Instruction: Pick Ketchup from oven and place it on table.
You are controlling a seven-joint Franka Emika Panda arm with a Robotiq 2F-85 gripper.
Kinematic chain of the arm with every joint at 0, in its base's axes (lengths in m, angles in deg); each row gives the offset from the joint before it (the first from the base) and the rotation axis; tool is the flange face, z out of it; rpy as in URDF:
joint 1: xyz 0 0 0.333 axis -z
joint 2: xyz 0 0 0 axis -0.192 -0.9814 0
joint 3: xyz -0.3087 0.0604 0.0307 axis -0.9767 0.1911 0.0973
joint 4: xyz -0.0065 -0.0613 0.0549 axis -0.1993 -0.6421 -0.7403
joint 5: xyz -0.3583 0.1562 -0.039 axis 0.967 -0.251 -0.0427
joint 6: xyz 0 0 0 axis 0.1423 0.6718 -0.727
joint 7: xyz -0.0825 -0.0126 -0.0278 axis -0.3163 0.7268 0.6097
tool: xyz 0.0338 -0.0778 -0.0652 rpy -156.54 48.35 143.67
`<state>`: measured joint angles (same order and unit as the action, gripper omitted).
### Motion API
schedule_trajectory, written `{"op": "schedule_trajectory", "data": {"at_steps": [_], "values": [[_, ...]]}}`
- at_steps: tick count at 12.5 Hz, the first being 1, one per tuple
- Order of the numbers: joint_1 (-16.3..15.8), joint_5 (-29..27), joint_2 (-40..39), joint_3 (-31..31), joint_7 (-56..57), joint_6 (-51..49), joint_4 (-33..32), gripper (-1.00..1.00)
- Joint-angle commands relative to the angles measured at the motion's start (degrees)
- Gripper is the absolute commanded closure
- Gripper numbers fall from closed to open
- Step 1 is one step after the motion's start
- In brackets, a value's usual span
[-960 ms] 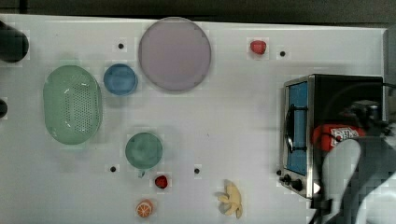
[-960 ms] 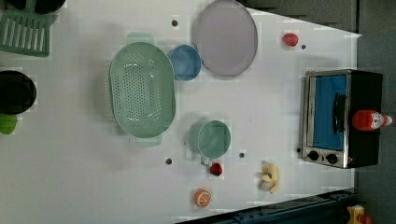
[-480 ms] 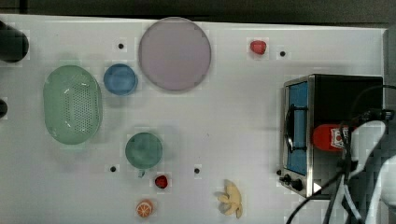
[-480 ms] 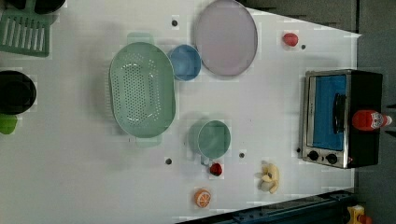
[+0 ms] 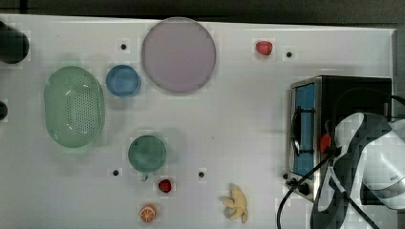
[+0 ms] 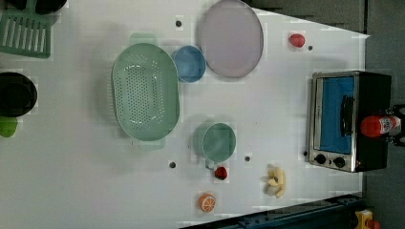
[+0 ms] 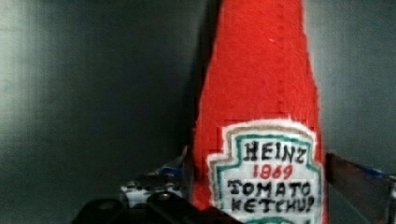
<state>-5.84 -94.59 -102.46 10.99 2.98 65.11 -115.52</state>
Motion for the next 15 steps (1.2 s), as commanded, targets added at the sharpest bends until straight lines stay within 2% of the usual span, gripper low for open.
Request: {"op": "schedule_trajectory", "data": {"at_steps": [1, 3, 6, 7, 12, 15], "values": [[-0.5, -0.8, 1.1, 0.4, -3.7, -0.3, 1.0, -0.23], [-1.4, -0.4, 2.4, 0.7, -3.7, -2.4, 3.2, -0.23], [-5.9, 3.0, 6.5, 3.1, -3.5, -11.8, 10.1, -0.23], [-8.8, 3.5, 8.5, 7.0, -3.5, -14.2, 12.1, -0.23], [-13.6, 3.5, 9.6, 22.7, -3.5, -14.1, 9.3, -0.23], [-14.6, 3.5, 9.7, 26.9, -3.5, -12.5, 3.6, -0.23]]}}
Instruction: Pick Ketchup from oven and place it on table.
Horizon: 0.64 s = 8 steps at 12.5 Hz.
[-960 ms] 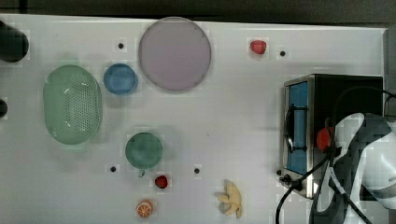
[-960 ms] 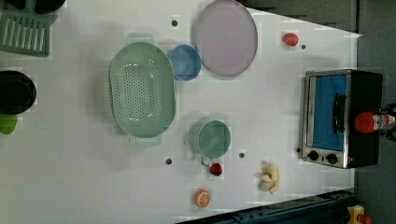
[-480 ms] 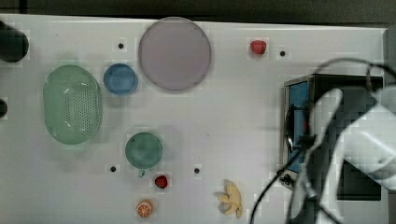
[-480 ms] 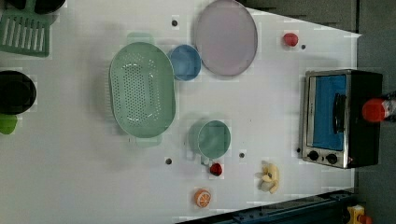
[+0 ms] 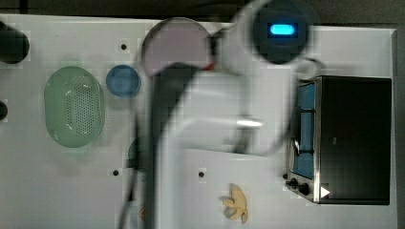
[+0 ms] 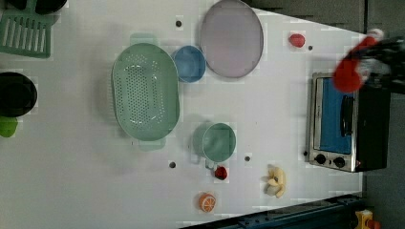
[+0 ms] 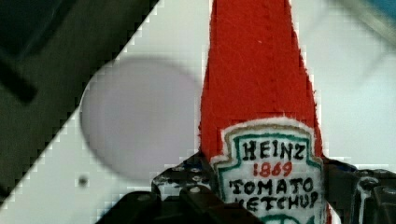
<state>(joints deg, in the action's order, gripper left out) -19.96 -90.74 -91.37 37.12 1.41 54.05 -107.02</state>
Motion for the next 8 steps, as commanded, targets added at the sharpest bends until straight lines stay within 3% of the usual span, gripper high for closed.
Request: {"op": "schedule_trajectory", "data": {"at_steps": [1, 5, 8], "values": [[-0.5, -0.3, -1.4, 1.0, -1.9, 0.6, -7.4, -0.23], [-0.4, 1.0, -1.5, 0.6, -1.9, 13.6, -19.7, -0.23], [-0.1, 1.2, -3.0, -0.4, -1.9, 19.2, -25.3, -0.23]]}}
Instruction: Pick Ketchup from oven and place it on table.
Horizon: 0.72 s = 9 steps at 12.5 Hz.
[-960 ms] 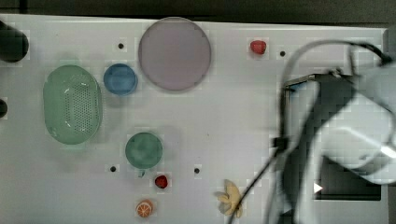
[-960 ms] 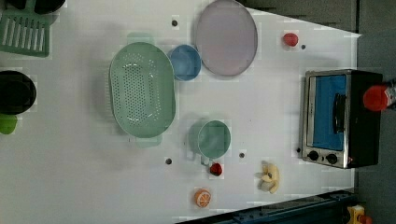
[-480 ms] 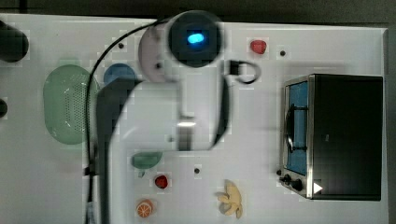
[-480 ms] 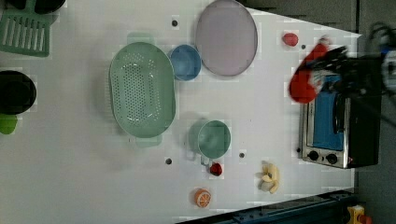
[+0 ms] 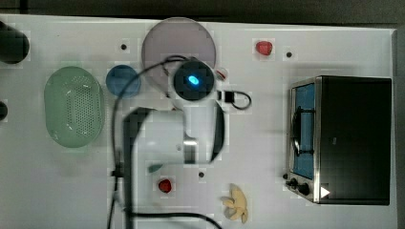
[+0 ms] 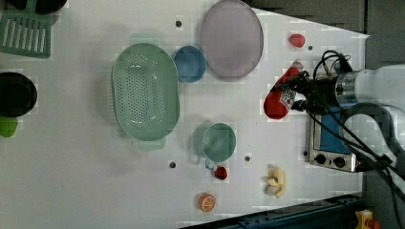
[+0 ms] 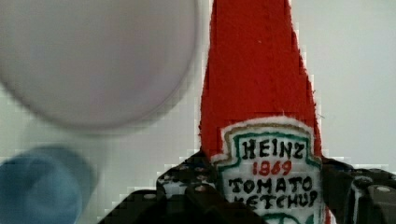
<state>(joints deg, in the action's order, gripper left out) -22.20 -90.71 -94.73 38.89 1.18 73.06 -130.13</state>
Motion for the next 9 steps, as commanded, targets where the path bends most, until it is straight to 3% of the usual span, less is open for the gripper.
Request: {"op": "schedule_trajectory", "data": {"at_steps": [1, 5, 6, 8, 9], "values": [[2.2, 1.2, -1.2, -2.6, -1.7, 2.3, -3.3, -0.23], [2.2, 1.2, -6.9, -2.9, -1.7, 9.7, -4.9, -0.26], [2.2, 1.2, -8.0, -2.9, -1.7, 11.2, -4.9, -0.42], [2.2, 1.1, -9.2, -3.0, -1.9, 13.7, -5.0, -1.0], [2.2, 1.1, -8.4, -3.1, -2.0, 14.0, -4.7, -1.0]]}}
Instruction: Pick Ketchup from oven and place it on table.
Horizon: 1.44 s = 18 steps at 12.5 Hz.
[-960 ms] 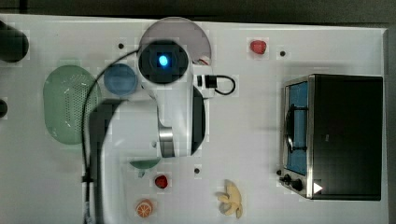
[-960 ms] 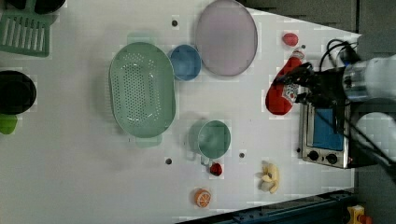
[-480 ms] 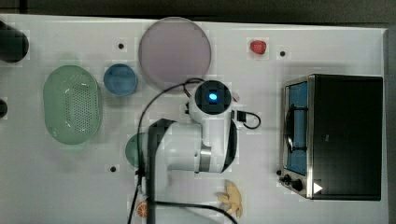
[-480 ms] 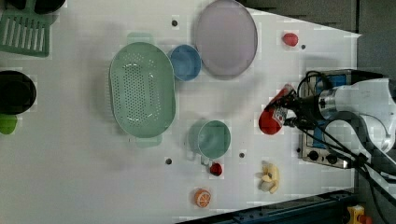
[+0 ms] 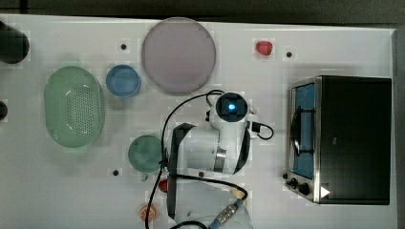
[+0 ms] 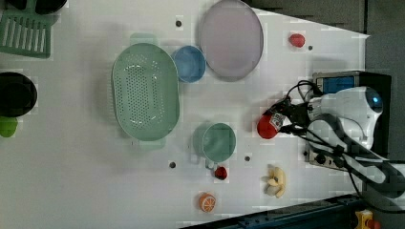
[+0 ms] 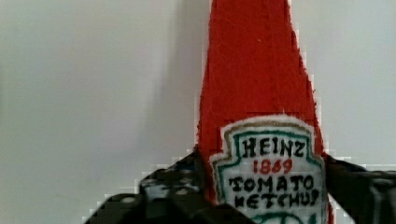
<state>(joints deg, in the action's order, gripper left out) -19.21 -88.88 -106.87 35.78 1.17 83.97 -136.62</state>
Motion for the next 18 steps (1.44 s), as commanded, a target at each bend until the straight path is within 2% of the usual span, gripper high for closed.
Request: {"op": "schedule_trajectory", "data": {"at_steps": [1, 5, 9, 13, 15, 18], "values": [[-0.8, -0.8, 5.1, -0.1, -2.8, 2.7, 2.1, -1.0], [-0.9, -0.7, 16.2, -0.1, -7.6, -6.7, 6.3, -1.0], [-1.0, 0.1, 26.1, -0.1, -7.7, -27.9, 20.9, -1.0], [-1.0, 4.2, 26.5, 0.0, -9.6, -46.9, 31.8, -1.0], [-1.0, 4.3, 26.6, -0.1, -9.6, -51.2, 34.0, -1.0], [-1.0, 4.3, 26.4, 0.0, -9.6, -51.6, 34.1, -1.0]]}}
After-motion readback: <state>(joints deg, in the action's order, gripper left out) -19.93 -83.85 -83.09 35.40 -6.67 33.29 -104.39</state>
